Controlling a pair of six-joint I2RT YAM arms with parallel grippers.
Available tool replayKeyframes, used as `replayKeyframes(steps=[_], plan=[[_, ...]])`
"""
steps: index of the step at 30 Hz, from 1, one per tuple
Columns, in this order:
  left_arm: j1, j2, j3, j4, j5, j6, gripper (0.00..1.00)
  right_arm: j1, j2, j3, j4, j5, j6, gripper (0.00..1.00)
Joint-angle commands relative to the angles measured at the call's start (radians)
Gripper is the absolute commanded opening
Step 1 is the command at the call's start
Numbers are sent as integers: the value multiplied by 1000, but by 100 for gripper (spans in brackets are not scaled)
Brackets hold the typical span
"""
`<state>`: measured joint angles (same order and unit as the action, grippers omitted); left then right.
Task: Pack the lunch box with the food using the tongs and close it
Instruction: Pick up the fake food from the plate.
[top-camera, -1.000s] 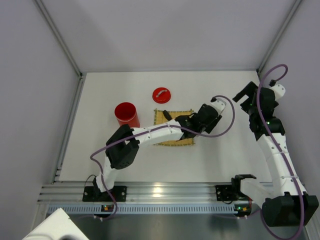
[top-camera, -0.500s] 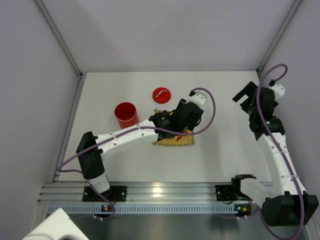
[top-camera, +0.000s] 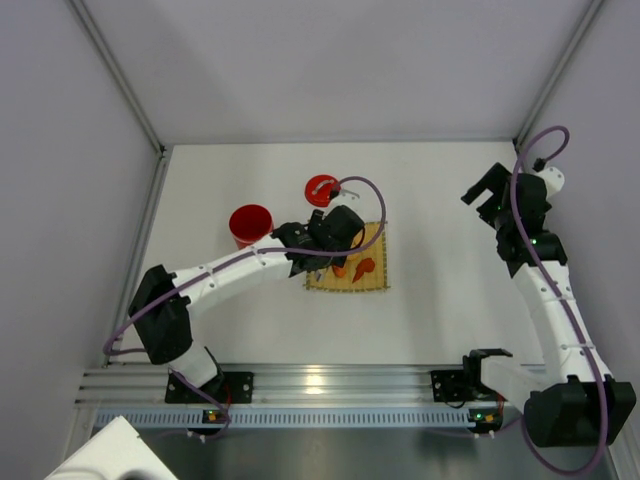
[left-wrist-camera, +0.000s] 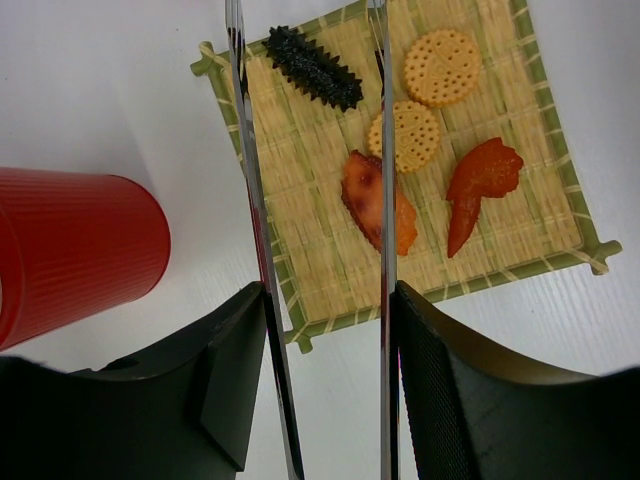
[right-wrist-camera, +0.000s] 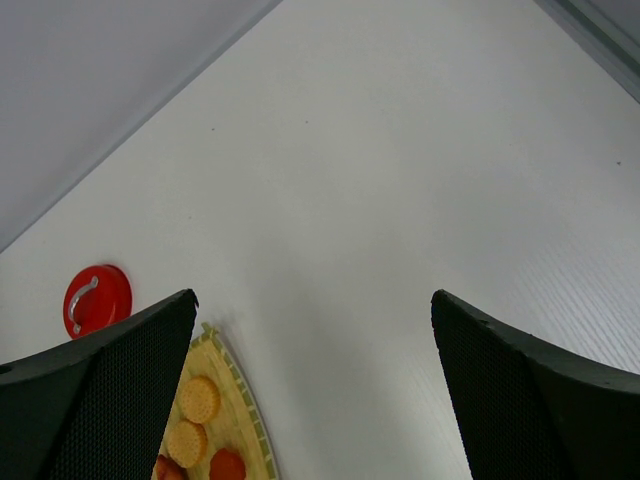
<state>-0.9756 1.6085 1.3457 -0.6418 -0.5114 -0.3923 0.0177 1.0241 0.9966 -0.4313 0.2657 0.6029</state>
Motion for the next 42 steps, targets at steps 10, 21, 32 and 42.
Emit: replayKeyframes(steps=[10,21,32,42], plan=[[67,-10,-13,14,91,-45,57,5,4,7,34,-11,-9,100],[107,28,-60,56,134,-57,57,5,10,-6,43,-17,-18,100],[121,65,-69,93,180,-54,57,4,11,-10,48,-20,-23,99],[123,62,-63,80,200,-54,57,5,16,-15,52,-23,-23,99]])
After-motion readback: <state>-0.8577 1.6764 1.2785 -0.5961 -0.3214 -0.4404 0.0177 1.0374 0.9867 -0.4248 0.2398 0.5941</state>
